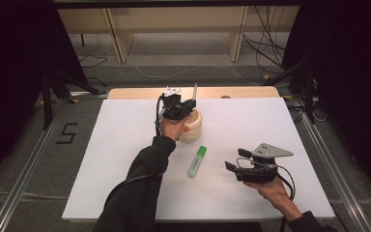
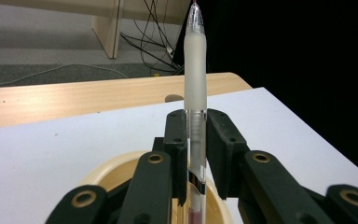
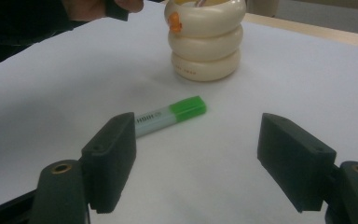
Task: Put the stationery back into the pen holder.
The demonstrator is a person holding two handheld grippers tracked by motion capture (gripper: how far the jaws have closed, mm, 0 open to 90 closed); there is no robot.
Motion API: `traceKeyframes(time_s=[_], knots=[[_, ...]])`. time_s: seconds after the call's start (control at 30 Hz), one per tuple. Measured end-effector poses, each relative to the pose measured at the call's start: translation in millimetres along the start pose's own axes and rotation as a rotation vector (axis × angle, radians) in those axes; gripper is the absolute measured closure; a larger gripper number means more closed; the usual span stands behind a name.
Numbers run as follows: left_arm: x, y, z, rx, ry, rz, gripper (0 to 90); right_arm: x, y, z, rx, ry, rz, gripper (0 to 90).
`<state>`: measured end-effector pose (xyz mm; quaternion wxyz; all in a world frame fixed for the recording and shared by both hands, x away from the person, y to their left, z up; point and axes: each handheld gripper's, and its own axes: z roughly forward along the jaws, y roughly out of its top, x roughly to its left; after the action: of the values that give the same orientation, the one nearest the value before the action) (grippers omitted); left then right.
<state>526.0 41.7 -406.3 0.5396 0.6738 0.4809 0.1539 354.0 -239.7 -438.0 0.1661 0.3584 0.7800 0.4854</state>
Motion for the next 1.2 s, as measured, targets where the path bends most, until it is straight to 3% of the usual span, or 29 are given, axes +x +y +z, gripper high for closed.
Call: traceKeyframes(time_s=[0.1,0.23,0.4,0.67,0.77,0.97,1.07,1.2], knots=[[-0.2,-1.1,-0.6,0.011,-0.003,0.001,75.4,-0.4,-0.1,-0.2,0.001,0.001,-0.003,29.0],[-3.9,3.9,-5.8,0.007,0.003,-0.001,54.3,-0.6,-0.1,-0.3,0.002,-0.001,-0.003,29.0],[-5.6,13.9,-19.0,0.018,-0.001,0.013,40.4,-0.1,-0.1,-0.1,0.003,-0.004,-0.001,29.0],[-8.8,20.2,-45.3,0.048,-0.041,0.023,31.3,-0.2,-0.3,0.3,0.007,-0.008,0.001,29.0],[-10.5,19.6,-54.2,0.079,-0.062,0.034,28.0,-0.4,-0.3,0.1,0.006,-0.01,0.002,29.0],[-14.0,7.4,-67.7,0.138,-0.081,0.083,22.5,-0.3,-0.4,0.5,0.006,-0.012,0.002,29.0],[-12.9,-1.7,-71.5,0.151,-0.096,0.076,21.4,-0.2,-0.5,0.7,0.005,-0.013,0.004,29.0],[-14.2,-10.3,-73.0,0.187,-0.099,0.098,20.5,-0.3,-0.6,1.4,0.007,-0.012,0.002,29.0]])
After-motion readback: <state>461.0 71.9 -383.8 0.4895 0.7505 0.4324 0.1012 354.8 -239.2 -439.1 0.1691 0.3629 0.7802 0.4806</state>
